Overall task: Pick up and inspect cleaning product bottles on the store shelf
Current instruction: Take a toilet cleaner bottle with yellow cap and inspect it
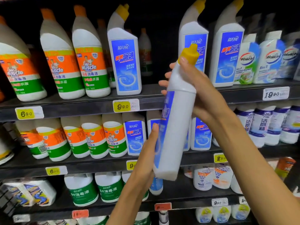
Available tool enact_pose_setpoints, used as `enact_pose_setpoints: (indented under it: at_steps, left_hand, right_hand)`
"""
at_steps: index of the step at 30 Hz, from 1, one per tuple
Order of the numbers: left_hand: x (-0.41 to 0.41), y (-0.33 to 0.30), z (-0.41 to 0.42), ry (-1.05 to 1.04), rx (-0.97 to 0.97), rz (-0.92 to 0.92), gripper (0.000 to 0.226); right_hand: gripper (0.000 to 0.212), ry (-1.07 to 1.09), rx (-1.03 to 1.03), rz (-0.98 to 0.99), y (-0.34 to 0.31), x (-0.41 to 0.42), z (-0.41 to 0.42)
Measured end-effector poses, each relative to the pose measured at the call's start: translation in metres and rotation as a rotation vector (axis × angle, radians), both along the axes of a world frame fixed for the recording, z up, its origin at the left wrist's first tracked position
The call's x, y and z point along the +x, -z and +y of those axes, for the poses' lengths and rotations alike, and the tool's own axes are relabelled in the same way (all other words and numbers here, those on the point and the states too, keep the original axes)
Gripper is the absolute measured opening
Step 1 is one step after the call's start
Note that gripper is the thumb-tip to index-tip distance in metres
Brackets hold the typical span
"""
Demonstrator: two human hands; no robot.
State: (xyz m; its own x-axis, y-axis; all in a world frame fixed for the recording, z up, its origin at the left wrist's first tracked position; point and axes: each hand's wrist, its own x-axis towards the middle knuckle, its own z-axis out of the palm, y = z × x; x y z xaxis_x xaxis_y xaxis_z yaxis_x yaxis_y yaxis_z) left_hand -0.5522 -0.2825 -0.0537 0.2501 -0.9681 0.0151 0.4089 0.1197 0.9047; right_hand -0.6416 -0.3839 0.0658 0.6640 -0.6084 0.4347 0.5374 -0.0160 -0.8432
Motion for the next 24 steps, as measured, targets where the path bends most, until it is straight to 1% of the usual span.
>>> enact_pose_setpoints:
  at_steps: [1, 2, 3, 5, 8, 9, 11, 13, 15, 16, 17, 19, 20, 21, 22, 23, 24]
  left_hand:
    - [-0.002, -0.003, 0.001, 0.088, 0.015, 0.075, 0.087]
    - [-0.005, -0.004, 0.001, 0.156, 0.017, 0.109, 0.081]
    - [-0.008, -0.004, 0.0, 0.185, 0.017, 0.106, 0.075]
    - [-0.01, -0.004, -0.003, 0.142, 0.006, 0.05, 0.071]
    - [-0.007, -0.006, -0.001, 0.033, -0.026, -0.09, 0.074]
    - [-0.007, -0.008, 0.0, 0.02, -0.045, -0.11, 0.074]
    - [-0.009, -0.008, -0.002, 0.024, -0.081, -0.06, 0.075]
    - [-0.012, -0.011, -0.003, 0.08, -0.12, 0.054, 0.074]
    - [-0.013, -0.012, -0.002, 0.182, -0.13, 0.195, 0.077]
    - [-0.014, -0.013, 0.0, 0.229, -0.119, 0.23, 0.08]
    - [-0.015, -0.013, 0.001, 0.281, -0.115, 0.227, 0.082]
    - [-0.013, -0.009, 0.001, 0.271, -0.134, 0.157, 0.079]
    - [-0.013, -0.007, 0.0, 0.182, -0.138, 0.106, 0.074]
    - [-0.01, -0.008, -0.002, 0.046, -0.116, 0.0, 0.065]
    - [-0.006, -0.008, -0.004, -0.125, -0.078, -0.163, 0.056]
    - [-0.004, -0.008, -0.005, -0.277, -0.065, -0.307, 0.054]
    - [-0.002, -0.006, -0.006, -0.34, -0.085, -0.384, 0.055]
  right_hand:
    - [0.03, -0.028, 0.01, -0.016, 0.001, 0.002, -0.002]
    - [0.031, -0.05, 0.015, -0.025, 0.001, 0.003, -0.003]
    - [0.031, -0.058, 0.013, -0.031, 0.002, 0.004, -0.004]
    - [0.026, 0.033, -0.033, -0.027, 0.004, 0.003, -0.007]
    - [0.024, 0.315, -0.161, 0.02, 0.004, 0.0, -0.01]
    - [0.023, 0.372, -0.171, 0.022, 0.004, 0.0, -0.01]
    - [0.023, 0.401, -0.164, 0.035, 0.0, 0.0, -0.011]
    - [0.024, 0.292, -0.13, 0.056, -0.006, -0.002, -0.014]
    - [0.024, 0.081, -0.042, 0.043, -0.008, -0.005, -0.017]
    - [0.027, -0.029, 0.017, 0.02, -0.006, -0.006, -0.017]
    - [0.032, -0.131, 0.085, -0.018, -0.004, -0.005, -0.017]
    - [0.038, -0.236, 0.166, -0.085, 0.0, -0.003, -0.015]
    - [0.035, -0.238, 0.144, -0.099, 0.0, -0.004, -0.015]
    - [0.029, -0.208, 0.084, -0.1, 0.0, -0.006, -0.013]
    - [0.022, -0.13, -0.006, -0.081, -0.002, -0.009, -0.011]
    - [0.018, -0.013, -0.107, -0.054, -0.004, -0.011, -0.008]
    - [0.018, 0.119, -0.193, -0.036, -0.006, -0.012, -0.005]
